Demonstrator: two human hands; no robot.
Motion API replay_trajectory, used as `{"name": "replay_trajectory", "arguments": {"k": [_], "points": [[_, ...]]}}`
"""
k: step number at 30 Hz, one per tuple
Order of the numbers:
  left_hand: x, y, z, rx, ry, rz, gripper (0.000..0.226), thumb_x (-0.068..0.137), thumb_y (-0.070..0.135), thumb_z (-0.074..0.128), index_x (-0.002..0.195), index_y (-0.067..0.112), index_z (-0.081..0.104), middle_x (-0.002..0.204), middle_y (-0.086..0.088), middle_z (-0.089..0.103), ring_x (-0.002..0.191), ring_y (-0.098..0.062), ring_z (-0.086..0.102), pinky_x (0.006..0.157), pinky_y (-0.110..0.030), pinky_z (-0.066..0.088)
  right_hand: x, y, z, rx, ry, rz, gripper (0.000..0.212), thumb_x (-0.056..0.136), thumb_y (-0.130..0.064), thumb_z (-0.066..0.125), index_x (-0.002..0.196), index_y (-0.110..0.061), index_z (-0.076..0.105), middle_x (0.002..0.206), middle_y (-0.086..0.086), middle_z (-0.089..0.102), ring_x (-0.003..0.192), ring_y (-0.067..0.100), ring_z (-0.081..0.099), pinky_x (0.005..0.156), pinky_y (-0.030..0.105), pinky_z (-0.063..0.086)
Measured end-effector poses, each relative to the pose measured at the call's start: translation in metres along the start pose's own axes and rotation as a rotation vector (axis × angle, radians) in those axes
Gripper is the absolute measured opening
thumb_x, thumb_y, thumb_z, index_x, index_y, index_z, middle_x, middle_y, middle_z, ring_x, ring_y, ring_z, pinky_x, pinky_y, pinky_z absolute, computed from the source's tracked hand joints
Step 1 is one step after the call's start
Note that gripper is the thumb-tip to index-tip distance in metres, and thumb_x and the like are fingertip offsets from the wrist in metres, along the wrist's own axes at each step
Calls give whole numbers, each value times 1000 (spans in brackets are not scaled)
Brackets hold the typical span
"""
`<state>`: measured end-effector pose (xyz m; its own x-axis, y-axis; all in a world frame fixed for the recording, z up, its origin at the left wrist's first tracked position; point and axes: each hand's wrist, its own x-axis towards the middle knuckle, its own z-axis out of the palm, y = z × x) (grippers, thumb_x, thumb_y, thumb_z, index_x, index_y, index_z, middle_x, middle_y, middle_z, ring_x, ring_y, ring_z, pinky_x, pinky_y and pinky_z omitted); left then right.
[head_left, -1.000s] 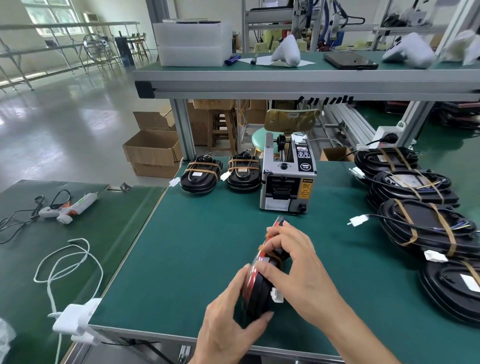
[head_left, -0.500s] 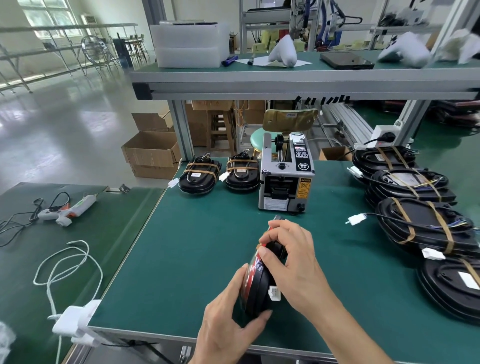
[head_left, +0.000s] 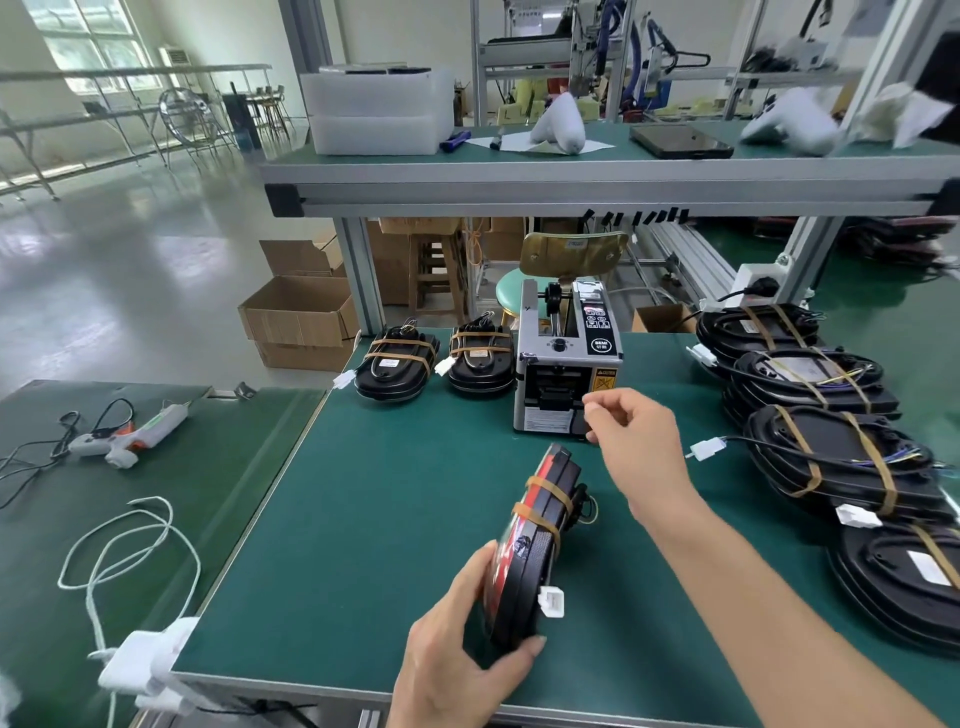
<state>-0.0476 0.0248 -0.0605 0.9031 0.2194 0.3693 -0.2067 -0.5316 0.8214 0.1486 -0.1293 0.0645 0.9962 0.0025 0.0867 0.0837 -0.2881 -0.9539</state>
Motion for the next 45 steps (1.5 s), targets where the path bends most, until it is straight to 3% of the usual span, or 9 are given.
{"name": "replay_trajectory", "arguments": {"k": [3, 7, 15, 25, 30, 33, 39, 42, 45], "points": [[0, 0, 1, 9, -2, 10, 97, 68, 39, 94, 153, 39, 47, 128, 26, 72, 111, 0, 73, 99, -13, 51, 36, 2, 15, -33, -31, 173, 20, 93, -13, 64, 78, -17, 77, 78, 2, 75, 66, 15, 66, 82, 46, 62], [0, 1, 0, 14, 1, -1, 97, 68, 42, 93, 153, 46, 46, 128, 30, 71, 113, 4, 71, 98, -9, 50, 59, 7, 32, -30, 12, 324, 20, 87, -6, 62, 75, -13, 77, 70, 5, 75, 65, 19, 71, 84, 42, 64], [0, 0, 0, 22, -8, -13, 99, 67, 43, 94, 152, 50, 44, 127, 32, 70, 112, 6, 71, 97, -5, 48, 70, 0, 57, 227, 138, 426, 16, 83, -3, 69, 68, -8, 70, 67, 4, 70, 49, 12, 57, 51, 22, 45], [0, 1, 0, 18, -8, -2, 98, 68, 40, 93, 153, 47, 44, 129, 30, 70, 113, 3, 71, 98, -10, 50, 81, -3, 67, 494, 244, 629, 17, 85, 5, 74, 98, 0, 64, 67, 7, 61, 49, 13, 52, 36, 14, 43], [1, 1, -1, 18, -11, 2, 98, 69, 39, 94, 154, 43, 45, 130, 28, 71, 113, 2, 72, 99, -11, 51, 82, 1, 61, 503, 97, 557, 19, 89, -7, 71, 92, -12, 53, 79, 3, 58, 58, 14, 56, 34, 15, 42], [1, 1, -1, 17, -12, 3, 97, 69, 39, 94, 153, 43, 46, 130, 28, 71, 113, 3, 71, 98, -9, 49, 83, 2, 59, 475, 85, 546, 22, 90, -10, 71, 101, -13, 53, 83, 2, 58, 62, 14, 57, 37, 17, 45], [0, 0, -1, 12, -19, -17, 97, 69, 41, 94, 153, 46, 46, 126, 30, 71, 110, 5, 72, 95, -6, 49, 68, -4, 45, 384, 31, 542, 10, 85, -8, 74, 80, -10, 65, 69, 2, 68, 51, 10, 58, 44, 19, 44], [0, -2, 0, 4, -19, -18, 97, 70, 42, 93, 154, 44, 46, 128, 29, 71, 112, 5, 71, 97, -7, 48, 50, -1, 15, 232, -108, 333, 7, 88, -19, 75, 83, -14, 74, 76, 1, 73, 60, 10, 62, 60, 25, 44], [0, -4, -1, -1, -26, -18, 96, 70, 43, 94, 154, 41, 47, 129, 28, 71, 114, 4, 71, 99, -8, 48, 28, 2, -15, 175, -257, 135, 10, 93, -16, 71, 84, -14, 76, 75, -1, 73, 70, 11, 64, 70, 28, 50]]}}
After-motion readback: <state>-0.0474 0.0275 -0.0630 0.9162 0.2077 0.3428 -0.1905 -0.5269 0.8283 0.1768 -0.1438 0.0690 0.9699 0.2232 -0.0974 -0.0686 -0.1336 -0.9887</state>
